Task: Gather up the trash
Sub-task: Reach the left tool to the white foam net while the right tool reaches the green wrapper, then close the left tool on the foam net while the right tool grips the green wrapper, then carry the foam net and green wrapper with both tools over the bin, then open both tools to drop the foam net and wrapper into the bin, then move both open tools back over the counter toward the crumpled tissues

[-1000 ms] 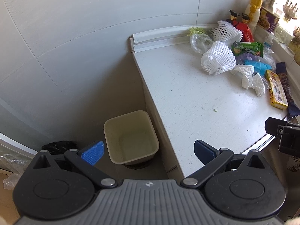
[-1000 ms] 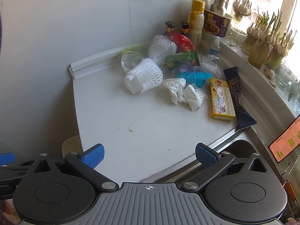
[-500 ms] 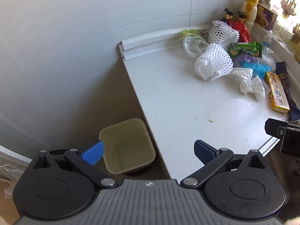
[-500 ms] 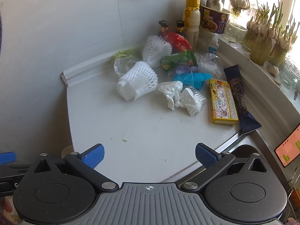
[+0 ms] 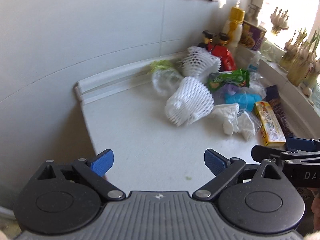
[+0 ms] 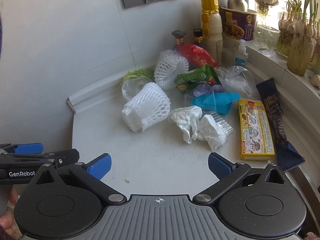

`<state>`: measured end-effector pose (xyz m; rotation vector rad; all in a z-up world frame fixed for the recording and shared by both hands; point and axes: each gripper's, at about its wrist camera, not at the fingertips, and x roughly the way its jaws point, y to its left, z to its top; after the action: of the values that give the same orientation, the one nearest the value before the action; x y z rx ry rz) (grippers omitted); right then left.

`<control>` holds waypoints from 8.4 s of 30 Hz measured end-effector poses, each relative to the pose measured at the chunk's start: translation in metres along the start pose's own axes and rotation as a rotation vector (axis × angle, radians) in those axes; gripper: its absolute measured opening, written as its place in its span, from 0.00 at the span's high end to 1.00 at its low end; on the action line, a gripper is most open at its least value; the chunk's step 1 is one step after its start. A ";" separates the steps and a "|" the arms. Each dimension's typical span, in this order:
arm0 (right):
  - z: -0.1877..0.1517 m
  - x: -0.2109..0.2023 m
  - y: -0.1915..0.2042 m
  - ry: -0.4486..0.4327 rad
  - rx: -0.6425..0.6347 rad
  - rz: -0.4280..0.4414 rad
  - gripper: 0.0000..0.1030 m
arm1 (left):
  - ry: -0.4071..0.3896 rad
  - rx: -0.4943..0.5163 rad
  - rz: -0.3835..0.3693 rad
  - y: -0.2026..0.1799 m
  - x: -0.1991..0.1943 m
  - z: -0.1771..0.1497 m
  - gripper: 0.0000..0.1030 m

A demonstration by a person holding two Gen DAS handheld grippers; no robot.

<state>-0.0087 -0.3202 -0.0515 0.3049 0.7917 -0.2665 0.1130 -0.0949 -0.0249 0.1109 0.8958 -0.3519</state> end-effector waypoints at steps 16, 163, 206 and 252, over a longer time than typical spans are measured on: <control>0.067 0.076 -0.056 -0.141 0.046 0.070 0.25 | -0.087 0.020 -0.264 -0.009 0.095 0.056 0.15; -0.181 0.258 0.302 0.255 -0.605 -0.097 0.88 | 0.307 -0.263 0.036 0.263 0.205 -0.172 0.87; -0.174 0.256 0.321 0.256 -0.693 -0.041 0.47 | 0.311 -0.162 0.062 0.250 0.188 -0.146 0.24; -0.092 0.060 0.226 -0.013 -0.477 0.073 0.07 | 0.143 -0.128 0.087 0.190 0.032 -0.087 0.01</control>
<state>0.0502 -0.0852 -0.1182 -0.1172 0.8038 -0.0068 0.1318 0.0959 -0.1139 0.0570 1.0487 -0.2070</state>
